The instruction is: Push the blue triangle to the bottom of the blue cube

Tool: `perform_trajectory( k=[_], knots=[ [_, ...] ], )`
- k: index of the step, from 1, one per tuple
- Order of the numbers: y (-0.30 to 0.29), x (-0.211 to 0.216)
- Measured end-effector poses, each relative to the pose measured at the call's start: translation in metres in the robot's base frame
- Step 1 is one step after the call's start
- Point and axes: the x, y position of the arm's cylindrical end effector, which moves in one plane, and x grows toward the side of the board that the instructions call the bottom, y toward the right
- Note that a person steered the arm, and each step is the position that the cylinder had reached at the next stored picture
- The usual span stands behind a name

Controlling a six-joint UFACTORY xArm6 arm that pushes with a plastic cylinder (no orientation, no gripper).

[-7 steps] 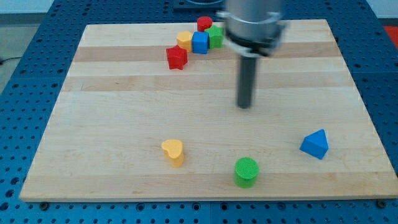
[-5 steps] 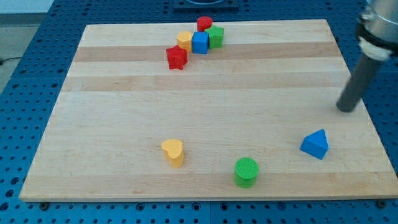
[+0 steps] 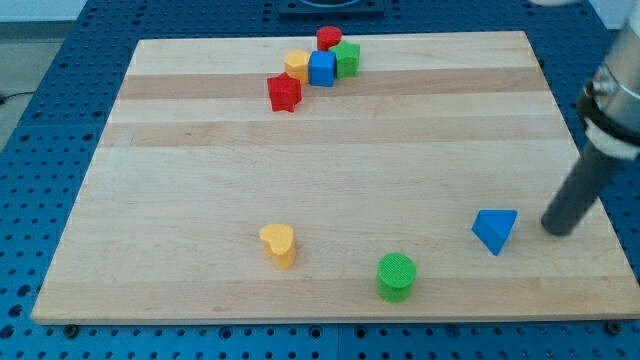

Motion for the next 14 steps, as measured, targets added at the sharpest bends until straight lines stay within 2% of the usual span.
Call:
perform_trajectory(
  k=[1, 2, 3, 4, 5, 6, 7, 8, 9, 10, 11, 12, 13, 14],
  knots=[
    [-0.077, -0.002],
    [-0.126, -0.058],
    [-0.144, -0.081],
    [-0.161, -0.085],
    [-0.174, -0.051],
    [-0.239, -0.068],
    [-0.255, -0.148],
    [-0.257, -0.193],
    [-0.224, -0.158],
    [-0.265, -0.122],
    [-0.298, -0.168],
    [-0.269, -0.187],
    [-0.243, -0.120],
    [-0.189, -0.021]
  ],
)
